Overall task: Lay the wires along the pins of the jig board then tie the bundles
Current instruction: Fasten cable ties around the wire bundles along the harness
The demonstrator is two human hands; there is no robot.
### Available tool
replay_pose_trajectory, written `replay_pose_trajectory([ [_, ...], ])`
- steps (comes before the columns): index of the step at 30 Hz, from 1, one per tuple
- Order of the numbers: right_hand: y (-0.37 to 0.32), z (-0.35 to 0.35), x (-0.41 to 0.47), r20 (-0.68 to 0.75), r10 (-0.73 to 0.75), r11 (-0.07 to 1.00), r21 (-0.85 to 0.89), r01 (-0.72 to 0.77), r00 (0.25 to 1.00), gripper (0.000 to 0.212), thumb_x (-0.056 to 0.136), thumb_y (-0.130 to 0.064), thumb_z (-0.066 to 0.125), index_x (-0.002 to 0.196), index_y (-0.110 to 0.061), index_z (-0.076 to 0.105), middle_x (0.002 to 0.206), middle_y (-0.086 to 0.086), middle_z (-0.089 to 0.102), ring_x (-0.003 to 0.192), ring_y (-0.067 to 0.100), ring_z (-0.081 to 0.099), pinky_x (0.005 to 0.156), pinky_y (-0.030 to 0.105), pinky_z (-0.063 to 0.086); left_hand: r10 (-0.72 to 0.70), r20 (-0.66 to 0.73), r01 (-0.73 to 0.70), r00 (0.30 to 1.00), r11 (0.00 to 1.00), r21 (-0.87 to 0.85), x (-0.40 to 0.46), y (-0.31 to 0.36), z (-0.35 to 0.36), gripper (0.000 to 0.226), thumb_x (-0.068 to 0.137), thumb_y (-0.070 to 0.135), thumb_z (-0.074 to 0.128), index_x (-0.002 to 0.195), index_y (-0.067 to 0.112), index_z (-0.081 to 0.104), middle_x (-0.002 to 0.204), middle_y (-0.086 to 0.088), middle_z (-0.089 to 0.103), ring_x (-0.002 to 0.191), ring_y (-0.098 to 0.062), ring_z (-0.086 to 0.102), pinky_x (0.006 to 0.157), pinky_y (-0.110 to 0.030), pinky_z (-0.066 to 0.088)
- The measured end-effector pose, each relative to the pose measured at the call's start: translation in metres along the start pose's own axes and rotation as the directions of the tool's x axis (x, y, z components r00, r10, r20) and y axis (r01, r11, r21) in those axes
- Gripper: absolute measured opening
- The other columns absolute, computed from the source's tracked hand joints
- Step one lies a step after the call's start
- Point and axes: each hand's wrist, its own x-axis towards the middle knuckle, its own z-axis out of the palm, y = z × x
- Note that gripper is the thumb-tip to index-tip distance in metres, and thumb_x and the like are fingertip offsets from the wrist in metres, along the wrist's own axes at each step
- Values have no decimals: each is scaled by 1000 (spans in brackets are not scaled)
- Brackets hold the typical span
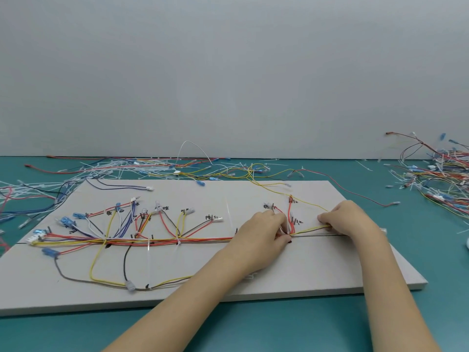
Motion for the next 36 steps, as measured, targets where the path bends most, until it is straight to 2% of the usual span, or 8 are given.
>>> replay_pose_trajectory([
  [4, -5, 6, 3, -217, -30, 999, -38, 23, 976, 14, 83, -16, 55, 78, -7, 65, 74, 9, 57, 80, 30, 51, 77, 33, 32, -7, 0, 7, 1000, 1000, 13, 0, 1, 0, 17, 95, 30, 56, 104, 16, 58, 107, -3, 57, 103, -22, 50, 87, -37, 44],
  [9, -18, 10, -5, -465, -257, 965, -84, 247, 847, 27, 83, -22, 54, 57, -15, 57, 62, 1, 57, 72, 31, 50, 77, 34, 26, -14, 10, 14, 1000, 1000, 7, -1, 3, -2, 17, 95, 30, 56, 103, 16, 58, 105, -5, 58, 102, -24, 50, 87, -40, 44],
  [14, -28, 21, -12, -238, -376, 926, -59, 373, 895, 30, 87, -32, 56, 67, -11, 65, 67, 4, 66, 77, 28, 60, 74, 32, 44, -11, 40, 7, 999, 995, 96, 2, 3, -1, 18, 98, 29, 50, 106, 13, 53, 109, -10, 59, 105, -30, 48, 90, -45, 41],
  [17, -29, 30, -14, -78, -355, 935, -9, 356, 932, 28, 90, -33, 56, 74, -12, 66, 77, 4, 66, 79, 28, 61, 64, 29, 42, -13, 56, 7, 998, 994, 111, 3, 5, 0, 17, 99, 27, 48, 108, 12, 51, 110, -11, 57, 105, -32, 48, 92, -45, 40],
  [23, -41, 45, -13, -169, -204, 978, 16, 210, 964, 7, 80, -24, 62, 83, -19, 65, 84, -1, 60, 83, 27, 55, 68, 29, 38, -13, 37, 14, 999, 1000, -21, 4, 6, -4, 10, 100, 24, 47, 104, 14, 47, 107, -10, 56, 101, -31, 53, 88, -46, 42],
  [29, -47, 43, -13, -169, -77, 988, 118, 98, 983, 8, 67, -18, 62, 66, -10, 64, 63, 4, 57, 67, 31, 52, 56, 25, 35, 4, -94, -15, 996, 993, -119, 4, 5, -9, 10, 100, 23, 48, 105, 15, 51, 103, -4, 53, 96, -24, 52, 84, -38, 42],
  [33, -45, 41, -12, -116, -62, 995, 68, 70, 991, 17, 75, -22, 62, 88, -13, 68, 88, 7, 66, 83, 31, 56, 69, 27, 39, 25, -126, -43, 992, 989, -143, 4, 5, -9, 10, 98, 22, 52, 105, 14, 56, 100, -4, 54, 94, -20, 52, 83, -35, 41],
  [36, -43, 42, -12, -109, -37, 992, 120, 50, 993, 15, 76, -23, 63, 84, -12, 68, 73, 5, 58, 73, 29, 50, 64, 27, 38, 36, -140, -59, 990, 984, -166, 5, 4, -11, 11, 97, 23, 55, 104, 15, 58, 97, -3, 56, 93, -16, 51, 84, -34, 43],
])
